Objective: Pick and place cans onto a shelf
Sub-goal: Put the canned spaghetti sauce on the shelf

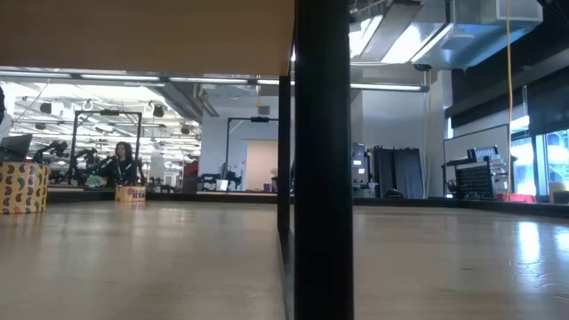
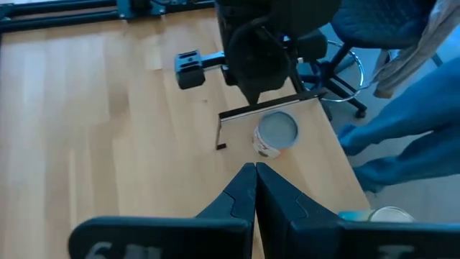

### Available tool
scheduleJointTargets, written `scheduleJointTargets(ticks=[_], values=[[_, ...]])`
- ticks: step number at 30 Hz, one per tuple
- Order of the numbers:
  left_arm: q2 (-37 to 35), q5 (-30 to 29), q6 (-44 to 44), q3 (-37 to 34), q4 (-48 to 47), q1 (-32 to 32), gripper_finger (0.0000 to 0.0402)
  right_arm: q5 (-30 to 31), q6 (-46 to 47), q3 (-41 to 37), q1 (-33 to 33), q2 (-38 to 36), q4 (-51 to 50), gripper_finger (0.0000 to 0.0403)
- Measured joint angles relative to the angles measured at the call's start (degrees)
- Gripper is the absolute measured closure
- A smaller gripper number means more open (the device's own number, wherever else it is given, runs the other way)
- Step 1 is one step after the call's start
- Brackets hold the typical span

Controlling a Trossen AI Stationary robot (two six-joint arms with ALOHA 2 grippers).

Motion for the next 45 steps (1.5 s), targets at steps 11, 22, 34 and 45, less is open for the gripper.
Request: scheduleJointTargets(ticks=[11, 22, 34, 45], values=[[0.0, -2.6, -1.7, 0.0, 0.0, -2.4, 0.0401, 0.0, -1.5, -0.1, 0.0, 1.6, 1.6, 0.0402], [0.0, -2.7, -2.7, 0.0, 0.0, -2.9, 0.0401, -2.4, -3.5, -0.1, -0.2, 4.4, 5.9, 0.0402], [0.0, -2.7, -2.9, 0.0, 0.0, -2.9, 0.0401, -8.8, -10.2, -0.1, -1.0, 6.8, 14.1, 0.0402], [0.0, -2.7, -3.3, 0.0, 0.0, -2.9, 0.0401, -1.2, -9.2, -0.1, -1.0, 7.1, 13.8, 0.0402]])
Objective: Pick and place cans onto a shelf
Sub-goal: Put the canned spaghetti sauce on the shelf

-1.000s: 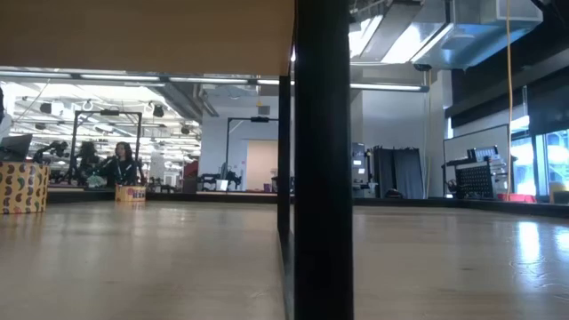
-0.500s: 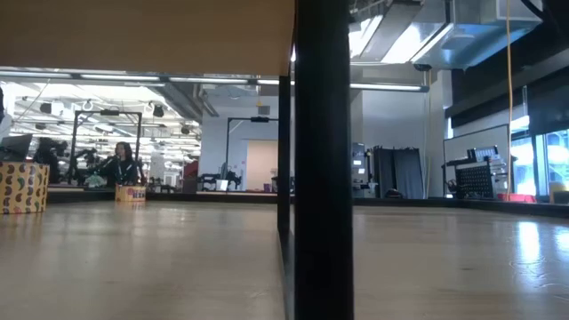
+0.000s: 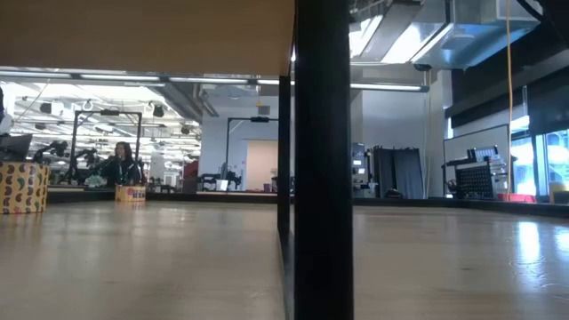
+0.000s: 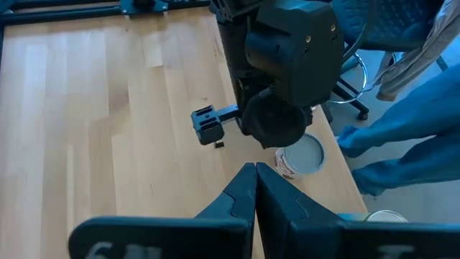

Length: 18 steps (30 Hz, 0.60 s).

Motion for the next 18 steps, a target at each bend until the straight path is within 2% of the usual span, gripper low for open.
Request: scheduleJointTargets(ticks=[6, 13, 18], values=[[0.0, 0.0, 0.0, 0.0, 0.0, 0.0, 0.0401, -0.1, -1.2, 0.0, -0.1, 0.1, 3.1, 0.0402], [0.0, 0.0, 0.1, 0.0, 0.0, 0.0, 0.0401, -8.2, -3.0, 0.0, -0.5, 2.2, 5.5, 0.0402], [0.0, 0.0, 0.1, 0.0, 0.0, 0.0, 0.0401, -9.4, -5.7, 0.0, -0.7, 2.4, 7.6, 0.0402]])
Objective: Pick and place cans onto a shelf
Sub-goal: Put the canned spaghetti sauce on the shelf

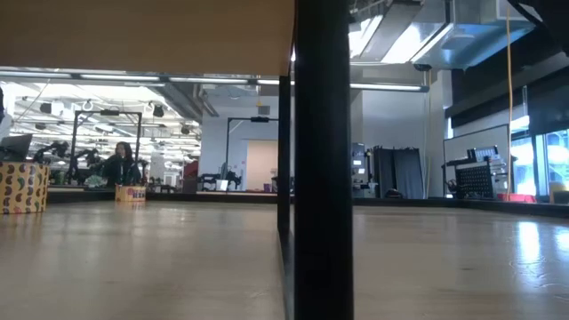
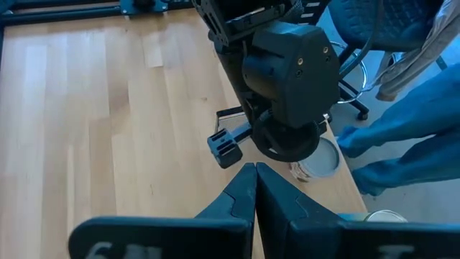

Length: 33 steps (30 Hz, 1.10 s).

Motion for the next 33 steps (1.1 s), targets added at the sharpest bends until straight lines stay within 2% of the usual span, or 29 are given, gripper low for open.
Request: scheduleJointTargets(ticks=[11, 16, 26, 33], values=[[0.0, 0.0, 0.0, 0.0, 0.0, 0.0, 0.0401, 0.1, 2.8, 0.0, 0.1, -0.4, -3.1, 0.0402], [0.0, 0.0, 0.0, 0.0, 0.0, 0.0, 0.0401, -2.0, 2.7, 0.0, 0.1, -0.4, -2.7, 0.0402], [0.0, 0.0, 0.0, 0.0, 0.0, 0.0, 0.0401, -6.6, -4.1, 0.0, 0.1, -0.2, 2.9, 0.0402], [0.0, 0.0, -0.3, 0.0, 0.0, 0.0, 0.0401, -6.7, -6.2, 0.0, 0.1, -0.2, 2.1, 0.0402]])
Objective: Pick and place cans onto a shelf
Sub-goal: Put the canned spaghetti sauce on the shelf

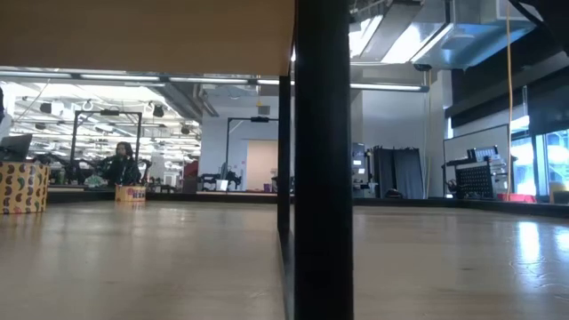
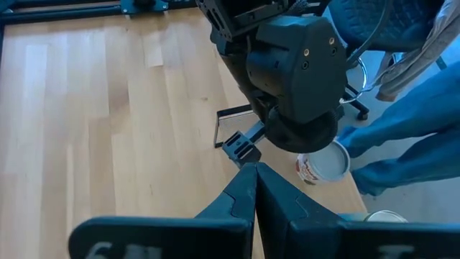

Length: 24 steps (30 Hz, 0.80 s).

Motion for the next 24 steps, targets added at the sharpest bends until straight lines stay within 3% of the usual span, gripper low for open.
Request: scheduleJointTargets(ticks=[8, 21, 24], values=[[0.0, -1.0, -1.0, 0.0, 0.0, 0.0, 0.0401, -2.6, -0.1, 0.0, 0.0, 0.0, -4.4, 0.0402], [0.0, -1.2, -0.9, 0.0, 0.0, 0.0, 0.0401, -4.4, -5.7, 0.1, 0.0, 0.5, 6.7, 0.0402], [0.0, -1.3, -0.9, 0.0, 0.0, 0.0, 0.0401, -4.4, -5.5, 0.1, 0.0, 0.7, 5.4, 0.0402]])
